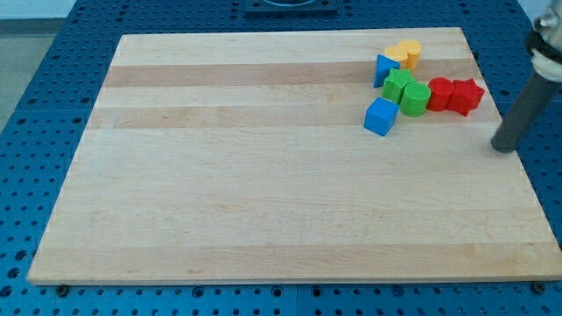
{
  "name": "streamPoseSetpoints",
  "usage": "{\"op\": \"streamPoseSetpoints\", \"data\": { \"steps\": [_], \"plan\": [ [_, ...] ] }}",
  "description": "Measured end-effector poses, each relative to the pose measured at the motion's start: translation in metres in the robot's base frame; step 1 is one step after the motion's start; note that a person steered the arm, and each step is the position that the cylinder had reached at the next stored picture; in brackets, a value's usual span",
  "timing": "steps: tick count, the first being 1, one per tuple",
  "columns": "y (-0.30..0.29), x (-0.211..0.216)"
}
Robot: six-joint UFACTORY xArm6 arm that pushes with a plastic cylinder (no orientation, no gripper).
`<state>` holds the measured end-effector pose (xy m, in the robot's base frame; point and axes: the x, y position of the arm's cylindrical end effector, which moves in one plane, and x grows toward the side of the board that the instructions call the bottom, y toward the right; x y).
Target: Slightly push the red star to the top right of the red circle
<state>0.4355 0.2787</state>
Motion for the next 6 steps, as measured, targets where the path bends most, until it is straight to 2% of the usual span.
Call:
{"op": "streamPoseSetpoints", "data": {
  "steps": [2, 3, 6],
  "plan": [
    [-0.001, -0.062],
    [-0.001, -0.08],
    [-0.016, -0.105]
  ]
}}
